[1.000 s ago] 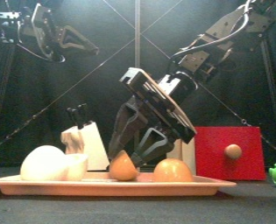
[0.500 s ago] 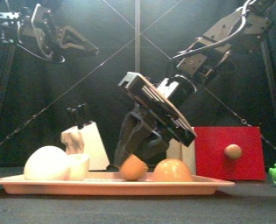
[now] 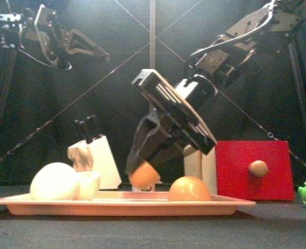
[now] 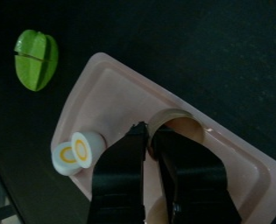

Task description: Grab eggshell

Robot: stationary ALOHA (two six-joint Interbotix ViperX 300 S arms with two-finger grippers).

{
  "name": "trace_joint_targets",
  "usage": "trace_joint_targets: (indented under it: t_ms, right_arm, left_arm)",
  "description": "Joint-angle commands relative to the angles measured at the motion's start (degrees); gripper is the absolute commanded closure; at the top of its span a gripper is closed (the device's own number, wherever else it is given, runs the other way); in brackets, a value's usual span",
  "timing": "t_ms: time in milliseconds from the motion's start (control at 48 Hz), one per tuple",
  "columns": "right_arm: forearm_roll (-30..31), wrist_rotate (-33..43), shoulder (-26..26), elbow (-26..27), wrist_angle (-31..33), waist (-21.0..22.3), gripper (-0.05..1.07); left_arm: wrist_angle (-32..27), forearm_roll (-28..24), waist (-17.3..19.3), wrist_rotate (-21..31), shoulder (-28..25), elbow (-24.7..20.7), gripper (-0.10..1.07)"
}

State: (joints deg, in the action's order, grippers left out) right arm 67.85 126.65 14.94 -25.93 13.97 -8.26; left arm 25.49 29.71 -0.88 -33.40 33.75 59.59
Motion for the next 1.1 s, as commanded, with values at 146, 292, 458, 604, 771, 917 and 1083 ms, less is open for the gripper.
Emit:
trace_joint_targets:
  t_ms: [146,292,458,604,771,917,1083]
  right_arm:
    - [0.0,-0.1,-4.7,0.9,0.1,0.0,0.62]
    - [0.0,-0.1,-5.0,0.7,0.0,0.0,0.62]
    - [0.0,-0.1,-5.2,0.7,-0.2,0.3,0.62]
    - [0.3,-0.1,-5.7,0.4,-0.3,0.4,0.62]
    - [0.0,0.0,-5.7,0.1,-0.3,0.2,0.62]
    - [0.0,0.0,-5.8,0.3,-0.3,0.2,0.62]
    - [-0.2,0.0,-5.7,0.1,-0.3,0.3,0.62]
  left_arm:
    - [0.8,-0.9,0.3,-0.1,0.0,-0.7,0.49]
    - [1.0,-1.1,0.4,0.0,0.1,-0.7,0.49]
    - [1.0,-1.0,0.4,0.2,0.1,-0.4,0.49]
    - [1.0,-1.0,0.5,0.2,0.2,0.1,0.49]
    - [1.0,-1.0,0.4,0.2,1.2,0.4,0.49]
    - [1.0,-1.0,0.4,0.2,2.4,1.1,0.49]
    - [1.8,-1.1,0.5,0.1,3.7,2.0,0.49]
